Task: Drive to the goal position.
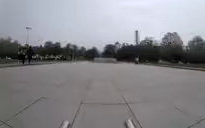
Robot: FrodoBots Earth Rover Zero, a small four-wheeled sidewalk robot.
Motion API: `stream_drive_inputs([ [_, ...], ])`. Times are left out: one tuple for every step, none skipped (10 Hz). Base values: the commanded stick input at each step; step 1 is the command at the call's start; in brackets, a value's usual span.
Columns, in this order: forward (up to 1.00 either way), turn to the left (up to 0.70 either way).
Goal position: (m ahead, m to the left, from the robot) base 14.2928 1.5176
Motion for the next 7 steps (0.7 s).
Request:
stream_drive_inputs([
  [1.0, 0.03],
  [1.0, 0.08],
  [1.0, 0.08],
  [1.0, 0.02],
  [1.0, 0.03],
  [1.0, 0.09],
  [1.0, 0.15],
])
